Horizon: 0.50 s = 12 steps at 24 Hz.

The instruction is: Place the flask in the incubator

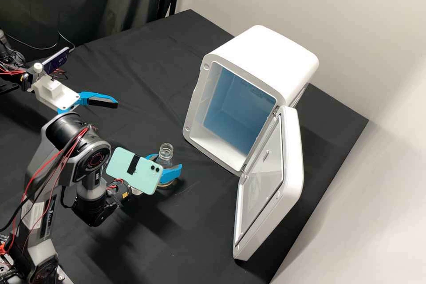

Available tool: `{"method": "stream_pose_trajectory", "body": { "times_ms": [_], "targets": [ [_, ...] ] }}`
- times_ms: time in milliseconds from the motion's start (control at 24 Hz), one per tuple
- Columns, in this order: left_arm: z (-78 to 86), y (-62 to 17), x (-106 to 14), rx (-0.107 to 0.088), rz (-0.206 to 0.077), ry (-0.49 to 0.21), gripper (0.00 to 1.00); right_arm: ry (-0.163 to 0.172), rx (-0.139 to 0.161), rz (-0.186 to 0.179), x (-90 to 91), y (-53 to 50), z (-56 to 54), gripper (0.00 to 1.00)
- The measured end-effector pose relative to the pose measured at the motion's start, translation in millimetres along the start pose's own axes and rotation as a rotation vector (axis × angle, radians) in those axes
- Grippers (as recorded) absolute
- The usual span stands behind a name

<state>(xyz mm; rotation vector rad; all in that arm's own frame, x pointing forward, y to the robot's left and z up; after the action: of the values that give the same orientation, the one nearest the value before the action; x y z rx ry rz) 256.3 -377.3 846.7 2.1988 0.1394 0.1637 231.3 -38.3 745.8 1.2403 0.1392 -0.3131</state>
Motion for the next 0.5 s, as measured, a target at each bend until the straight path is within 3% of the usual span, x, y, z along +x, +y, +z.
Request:
{"method": "stream_pose_trajectory", "body": {
  "times_ms": [125, 334, 501],
  "targets": [
    [0.0, 0.0, 0.0, 0.0, 0.0, 0.0, 1.0, -0.017, 0.007, 0.002, -8.5, 4.4, 0.7, 0.0],
    [0.0, 0.0, 0.0, 0.0, 0.0, 0.0, 1.0, -0.055, 0.086, 0.11, -25.2, 25.9, 9.3, 0.0],
    [0.0, 0.0, 0.0, 0.0, 0.0, 0.0, 1.0, -0.059, 0.144, 0.181, -37.5, 40.5, 16.7, 0.0]
  ]
}}
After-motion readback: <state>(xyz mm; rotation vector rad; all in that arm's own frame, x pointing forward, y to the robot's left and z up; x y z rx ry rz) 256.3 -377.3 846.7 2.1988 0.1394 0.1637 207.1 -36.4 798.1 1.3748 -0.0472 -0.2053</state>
